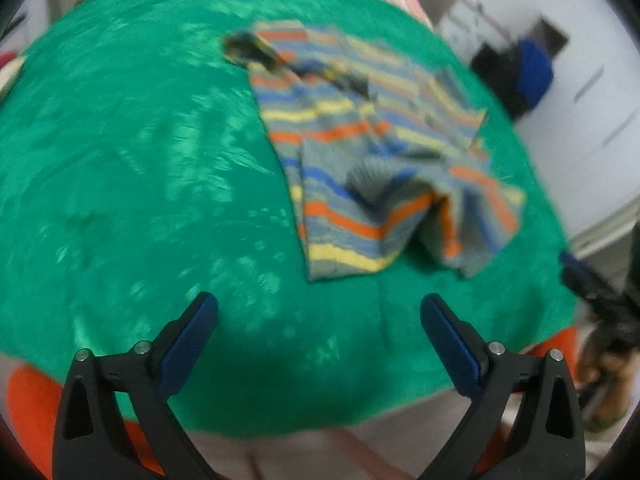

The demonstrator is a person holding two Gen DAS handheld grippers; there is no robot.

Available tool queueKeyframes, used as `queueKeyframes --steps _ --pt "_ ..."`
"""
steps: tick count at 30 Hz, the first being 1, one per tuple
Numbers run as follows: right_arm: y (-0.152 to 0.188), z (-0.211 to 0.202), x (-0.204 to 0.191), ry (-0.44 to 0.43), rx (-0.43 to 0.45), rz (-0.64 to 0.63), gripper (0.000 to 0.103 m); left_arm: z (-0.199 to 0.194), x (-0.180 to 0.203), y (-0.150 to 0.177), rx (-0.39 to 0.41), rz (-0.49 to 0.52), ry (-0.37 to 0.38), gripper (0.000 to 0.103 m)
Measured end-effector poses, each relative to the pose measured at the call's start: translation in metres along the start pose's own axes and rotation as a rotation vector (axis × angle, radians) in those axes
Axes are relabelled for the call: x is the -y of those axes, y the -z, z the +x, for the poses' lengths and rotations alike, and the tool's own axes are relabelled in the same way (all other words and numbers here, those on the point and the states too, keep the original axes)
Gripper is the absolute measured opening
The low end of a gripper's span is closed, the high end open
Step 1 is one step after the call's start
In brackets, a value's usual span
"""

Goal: Fold small clothes
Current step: 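Grasp the striped sweater's hem with the left gripper while the right gripper grasps it too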

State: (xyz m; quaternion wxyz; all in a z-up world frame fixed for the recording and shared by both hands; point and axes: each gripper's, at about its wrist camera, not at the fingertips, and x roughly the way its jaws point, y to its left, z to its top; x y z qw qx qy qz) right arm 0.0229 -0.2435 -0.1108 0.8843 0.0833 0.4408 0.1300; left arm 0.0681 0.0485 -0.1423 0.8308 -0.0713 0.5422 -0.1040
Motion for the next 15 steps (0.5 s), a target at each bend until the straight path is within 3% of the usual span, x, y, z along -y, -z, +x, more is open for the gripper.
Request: queueKeyframes --steps 2,3,4,5,6,7,8,13,15 --pt "-0.003 0.028 -0.02 -0.089 -0.024 -0.046 0.099 0.018 0.01 -0.007 0.016 0.055 -0.085 0.08" --pt "-0.005 0.041 -0.032 -0.098 -0.029 -0.085 0.091 0.027 0.014 -0.012 0.034 0.075 -0.117 0.075" --pt "-0.006 0.05 -0.038 -0.1 -0.028 -0.111 0.079 0.033 0.017 -0.015 0.047 0.083 -0.126 0.064" --pt "-0.009 0.06 -0.046 -0.102 -0.026 -0.14 0.072 0.035 0.018 -0.016 0.06 0.09 -0.125 0.039" --pt "-0.011 0.07 -0.051 -0.106 -0.027 -0.158 0.052 0.036 0.02 -0.017 0.077 0.101 -0.116 0.019" --pt "-0.015 0.079 -0.052 -0.107 -0.03 -0.161 0.021 0.034 0.022 -0.017 0.081 0.112 -0.105 0.006" --pt "-0.016 0.081 -0.05 -0.095 -0.034 -0.15 0.012 0.026 0.02 -0.016 0.087 0.112 -0.096 0.004" --pt "-0.003 0.018 -0.014 -0.137 -0.022 -0.071 0.009 -0.036 -0.013 0.003 0.183 0.149 -0.068 0.002" --pt "0.014 -0.009 0.003 -0.112 -0.048 -0.072 0.009 -0.045 -0.022 0.013 0.177 0.177 -0.084 0.002"
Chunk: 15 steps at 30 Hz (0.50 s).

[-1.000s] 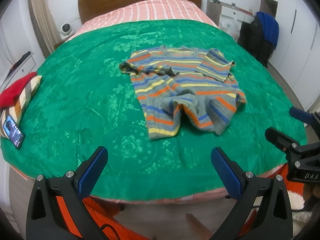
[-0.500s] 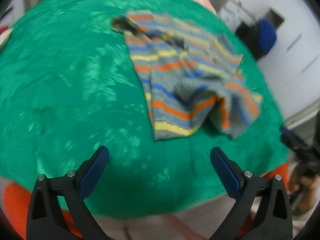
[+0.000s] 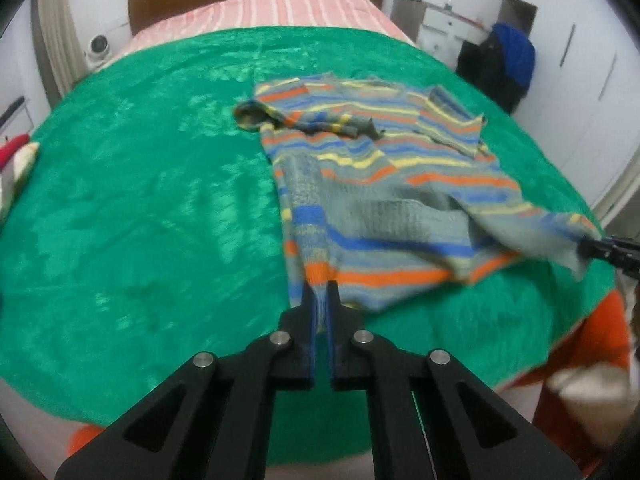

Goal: Fold small clothes

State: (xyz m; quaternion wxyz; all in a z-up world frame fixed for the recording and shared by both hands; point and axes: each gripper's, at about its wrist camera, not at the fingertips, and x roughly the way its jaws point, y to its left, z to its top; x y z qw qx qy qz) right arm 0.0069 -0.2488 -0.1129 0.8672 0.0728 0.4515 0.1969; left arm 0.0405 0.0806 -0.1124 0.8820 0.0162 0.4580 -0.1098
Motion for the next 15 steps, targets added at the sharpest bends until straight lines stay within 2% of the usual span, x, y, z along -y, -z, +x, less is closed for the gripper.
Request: queueKeyframes --steps 3,5,6,7,8,10,11,13,15 --pt "0.029 0.001 0.016 0.027 -0.095 0.033 0.013 0.01 0.001 0.02 -0.083 0.08 -0.07 0.005" --pt "0.048 0.012 0.03 0.085 -0.163 0.048 0.029 0.022 -0.005 0.032 -0.162 0.067 -0.105 0.007" --pt "0.057 0.015 0.038 0.129 -0.184 0.058 0.04 0.02 -0.012 0.036 -0.179 0.039 -0.098 0.011" --pt "0.06 0.012 0.045 0.151 -0.182 0.071 0.044 0.015 -0.02 0.037 -0.18 0.003 -0.08 0.026" --pt "0.063 0.008 0.05 0.161 -0.168 0.09 0.045 0.01 -0.026 0.038 -0.166 -0.027 -0.069 0.047" --pt "0.063 -0.003 0.063 0.114 -0.13 0.161 0.051 -0.006 -0.042 0.035 -0.106 -0.107 -0.035 0.069" --pt "0.062 -0.004 0.066 0.086 -0.12 0.183 0.053 -0.01 -0.047 0.034 -0.093 -0.142 -0.008 0.073" --pt "0.061 0.001 0.073 -0.023 -0.11 0.225 0.056 -0.006 -0.052 0.031 -0.11 -0.192 0.044 0.077" --pt "0.063 0.023 0.072 -0.076 -0.147 0.216 0.056 0.011 -0.049 0.034 -0.177 -0.23 0.057 0.078"
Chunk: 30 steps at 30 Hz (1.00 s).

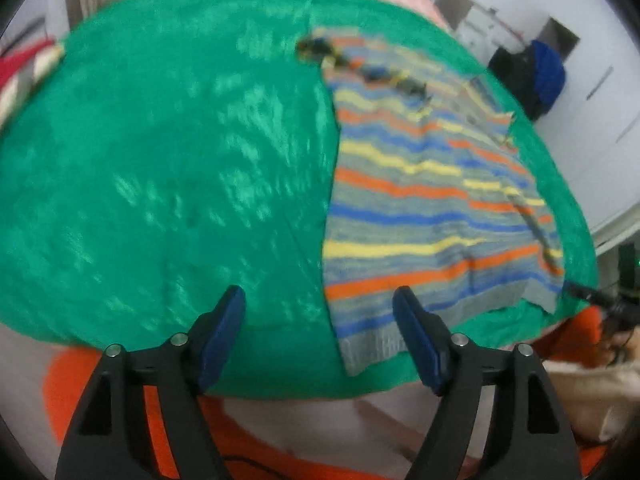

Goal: Fold small clothes

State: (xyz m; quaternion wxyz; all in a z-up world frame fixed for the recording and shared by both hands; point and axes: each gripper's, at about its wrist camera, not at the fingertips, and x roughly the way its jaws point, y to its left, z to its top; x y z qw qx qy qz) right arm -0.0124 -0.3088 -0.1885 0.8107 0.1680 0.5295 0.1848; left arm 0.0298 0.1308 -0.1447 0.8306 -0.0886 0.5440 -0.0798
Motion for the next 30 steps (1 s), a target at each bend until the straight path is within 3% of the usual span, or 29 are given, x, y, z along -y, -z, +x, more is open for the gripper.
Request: queueKeyframes --steps 3,4,5,7,9,13,16,20,23,27,30 --pt "-0.003 0.027 -0.011 -0.022 -0.019 -0.042 0.056 0.027 0.018 0.013 -0.088 0.033 -0.088 0.068" --pt "-0.003 0.035 -0.017 -0.05 -0.022 -0.056 0.055 0.03 0.021 0.015 -0.099 0.042 -0.092 0.057" --pt "-0.002 0.036 -0.021 -0.067 -0.023 -0.064 0.051 0.037 0.027 0.018 -0.113 0.048 -0.086 0.033" --pt "-0.004 0.043 -0.035 -0.091 -0.05 -0.109 0.005 0.046 0.037 0.02 -0.134 0.059 -0.054 0.002" --pt "-0.005 0.036 -0.043 -0.054 -0.063 -0.143 0.005 0.035 0.042 0.021 -0.126 0.095 -0.073 0.001" --pt "-0.005 -0.027 -0.042 0.007 -0.015 -0.146 0.005 -0.012 0.027 0.024 -0.083 0.127 -0.09 0.0" --pt "-0.004 -0.046 -0.035 0.047 -0.005 -0.123 0.004 -0.017 0.025 0.028 -0.091 0.122 -0.087 0.0" --pt "0.003 0.009 -0.024 0.126 -0.115 -0.099 0.003 0.031 0.045 0.03 -0.154 0.184 -0.176 0.0" --pt "0.01 0.044 -0.006 0.167 -0.145 -0.061 0.003 0.047 0.049 0.035 -0.15 0.208 -0.226 0.0" --pt "0.011 0.05 0.0 0.159 -0.131 -0.025 0.003 0.055 0.052 0.034 -0.144 0.194 -0.24 0.002" --pt "0.012 0.043 0.003 0.136 -0.147 -0.024 0.005 0.048 0.055 0.039 -0.149 0.203 -0.26 0.012"
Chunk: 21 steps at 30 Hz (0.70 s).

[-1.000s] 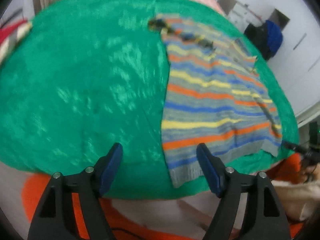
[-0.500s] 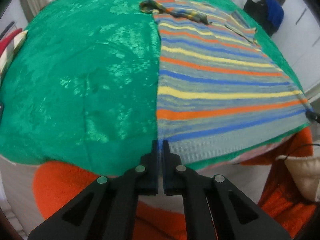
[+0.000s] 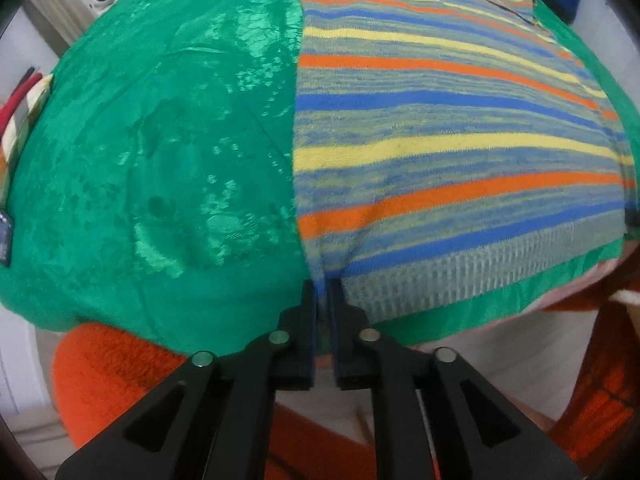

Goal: Fold small clothes

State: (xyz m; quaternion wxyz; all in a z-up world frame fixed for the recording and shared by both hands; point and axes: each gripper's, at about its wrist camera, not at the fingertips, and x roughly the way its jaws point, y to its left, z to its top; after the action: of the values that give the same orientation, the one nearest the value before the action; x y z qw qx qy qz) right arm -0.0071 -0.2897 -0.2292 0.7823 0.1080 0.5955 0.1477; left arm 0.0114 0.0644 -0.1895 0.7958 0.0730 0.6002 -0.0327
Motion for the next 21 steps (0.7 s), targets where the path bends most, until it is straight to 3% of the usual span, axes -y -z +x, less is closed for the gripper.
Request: queueKeyframes --steps 2,3,4,5,7,9,12,15,20,21 --pt "-0.001 -0.012 0.001 0.011 -0.041 -0.015 0.014 -0.017 -0.006 0.003 0.012 -0.01 -0.017 0.038" --pt "-0.003 -0.024 0.0 0.039 -0.043 -0.04 0.02 -0.032 -0.011 0.004 0.056 -0.022 -0.028 0.046" --pt "-0.009 -0.041 -0.002 0.085 -0.021 -0.082 0.026 -0.045 -0.015 0.003 0.098 -0.035 -0.037 0.061" --pt "-0.018 -0.057 -0.007 0.138 0.011 -0.127 0.03 -0.057 -0.019 0.001 0.141 -0.051 -0.05 0.069" --pt "-0.048 -0.088 -0.019 0.253 0.099 -0.233 0.053 -0.072 -0.027 -0.007 0.205 -0.084 -0.068 0.07" --pt "-0.089 -0.109 -0.038 0.313 0.214 -0.341 0.058 -0.082 -0.029 -0.017 0.284 -0.139 -0.073 0.073" --pt "-0.143 -0.098 -0.072 0.272 0.288 -0.495 0.058 -0.081 -0.023 -0.029 0.326 -0.19 -0.062 0.077" --pt "-0.197 -0.046 -0.098 0.226 0.287 -0.599 0.057 -0.08 -0.013 -0.023 0.335 -0.2 -0.055 0.077" --pt "-0.258 0.053 -0.095 0.222 0.185 -0.484 0.055 -0.076 -0.019 -0.009 0.276 -0.219 -0.077 0.077" --pt "-0.266 0.057 -0.085 0.178 0.202 -0.417 0.037 -0.076 -0.025 -0.004 0.263 -0.229 -0.081 0.077"
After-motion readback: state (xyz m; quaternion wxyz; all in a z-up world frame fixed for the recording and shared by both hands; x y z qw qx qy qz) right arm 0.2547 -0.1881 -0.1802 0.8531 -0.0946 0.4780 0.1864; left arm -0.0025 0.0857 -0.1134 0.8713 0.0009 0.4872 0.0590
